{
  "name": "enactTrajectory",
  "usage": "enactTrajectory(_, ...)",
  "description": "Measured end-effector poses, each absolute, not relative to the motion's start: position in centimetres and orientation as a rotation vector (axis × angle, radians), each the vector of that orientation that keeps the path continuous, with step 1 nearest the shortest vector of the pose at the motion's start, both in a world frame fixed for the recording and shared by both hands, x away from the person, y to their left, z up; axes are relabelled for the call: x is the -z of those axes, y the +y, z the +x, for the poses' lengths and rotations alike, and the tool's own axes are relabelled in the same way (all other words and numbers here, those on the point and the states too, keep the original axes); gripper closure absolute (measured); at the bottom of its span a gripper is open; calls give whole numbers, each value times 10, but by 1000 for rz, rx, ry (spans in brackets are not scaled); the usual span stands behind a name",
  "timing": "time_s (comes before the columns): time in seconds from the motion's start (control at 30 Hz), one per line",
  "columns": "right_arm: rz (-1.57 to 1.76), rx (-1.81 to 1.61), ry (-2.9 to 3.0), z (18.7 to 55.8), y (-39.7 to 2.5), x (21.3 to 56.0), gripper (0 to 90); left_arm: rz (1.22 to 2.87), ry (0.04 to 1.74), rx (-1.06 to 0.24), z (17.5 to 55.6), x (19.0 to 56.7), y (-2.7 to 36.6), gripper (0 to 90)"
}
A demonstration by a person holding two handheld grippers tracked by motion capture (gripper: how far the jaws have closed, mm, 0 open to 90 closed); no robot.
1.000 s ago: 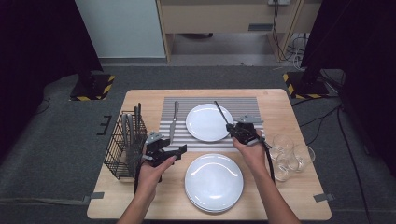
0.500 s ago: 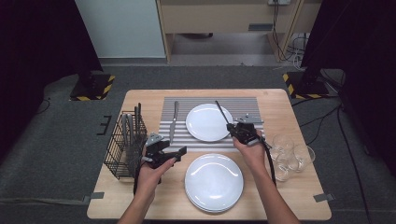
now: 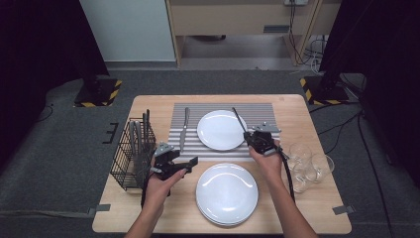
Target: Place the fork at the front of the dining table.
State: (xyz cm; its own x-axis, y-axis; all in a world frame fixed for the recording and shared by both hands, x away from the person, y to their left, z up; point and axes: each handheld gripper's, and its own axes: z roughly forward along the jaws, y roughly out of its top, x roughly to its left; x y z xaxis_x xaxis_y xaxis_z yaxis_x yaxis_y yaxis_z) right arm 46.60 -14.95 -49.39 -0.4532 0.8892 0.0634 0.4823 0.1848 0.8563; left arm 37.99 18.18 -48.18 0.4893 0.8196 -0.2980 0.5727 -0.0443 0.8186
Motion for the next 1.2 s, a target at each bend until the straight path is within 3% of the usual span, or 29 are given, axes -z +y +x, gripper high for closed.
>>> enactTrajectory(1.2, 1440, -1105, 1934, 478, -157, 515, 860, 1737, 1193, -302, 379, 485, 179, 121)
